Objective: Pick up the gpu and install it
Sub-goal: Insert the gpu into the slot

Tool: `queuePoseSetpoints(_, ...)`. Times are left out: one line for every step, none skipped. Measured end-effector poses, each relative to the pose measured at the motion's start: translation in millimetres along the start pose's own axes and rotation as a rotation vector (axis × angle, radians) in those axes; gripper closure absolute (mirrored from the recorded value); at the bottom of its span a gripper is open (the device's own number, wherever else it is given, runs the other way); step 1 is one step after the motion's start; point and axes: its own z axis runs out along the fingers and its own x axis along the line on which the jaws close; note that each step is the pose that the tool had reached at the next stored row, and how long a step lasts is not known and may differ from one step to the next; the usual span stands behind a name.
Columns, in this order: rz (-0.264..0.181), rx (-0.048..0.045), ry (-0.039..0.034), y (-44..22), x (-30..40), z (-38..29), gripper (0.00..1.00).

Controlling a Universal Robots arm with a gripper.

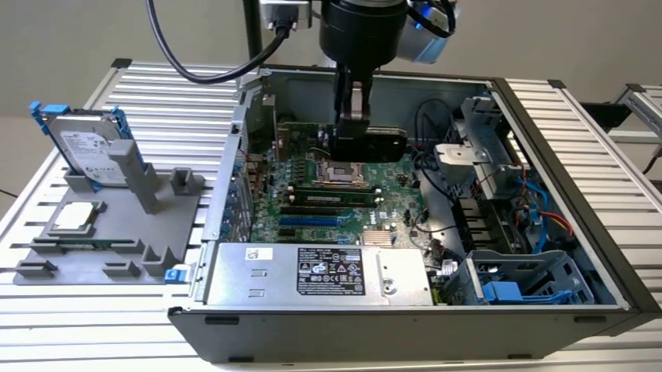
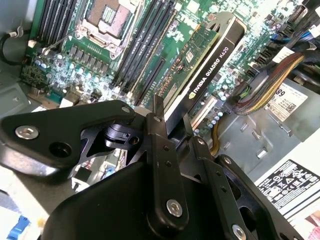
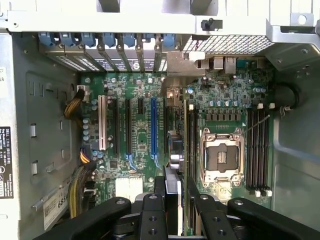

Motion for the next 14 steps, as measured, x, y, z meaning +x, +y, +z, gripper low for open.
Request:
queuePoseSetpoints(0.000, 0.0000, 0.0002, 0.3, -0.2, 0.4, 1.00)
queuePoseSetpoints(0.000, -0.0001, 0.0004, 0.6, -0.4, 0.9, 1.00)
queuePoseSetpoints(0.000, 0.0000, 0.0007, 0.9, -0.7, 1.5, 1.00)
queuePoseSetpoints(0.000, 0.0000, 0.0008, 1.1, -0.9, 2.2, 1.00)
queuePoseSetpoints(0.000, 0.0000, 0.0011, 1.2, -1.0, 2.9, 1.00)
queuePoseSetpoints(0.000, 0.0000, 0.0016, 1.2, -1.1, 3.6, 1.00)
queuePoseSetpoints(0.000, 0.0000, 0.0018, 1.2, -1.2, 4.3, 1.00)
queuePoseSetpoints(0.000, 0.0000, 0.0023, 1.3, -1.1, 5.0, 1.00)
queuePoseSetpoints(0.000, 0.0000, 0.0025, 1.3, -1.1, 5.7, 1.00)
queuePoseSetpoints(0.000, 0.0000, 0.0028, 1.3, -1.0, 6.4, 1.00)
queuePoseSetpoints(0.000, 0.0001, 0.0031, 1.3, -1.0, 7.1, 1.00)
queuePoseSetpoints(0.000, 0.0000, 0.0034, 1.3, -0.9, 7.7, 1.00)
queuePoseSetpoints(0.000, 0.0001, 0.0034, 1.3, -0.9, 8.4, 1.00)
queuePoseSetpoints(0.000, 0.0001, 0.0035, 1.3, -0.8, 9.0, 1.00)
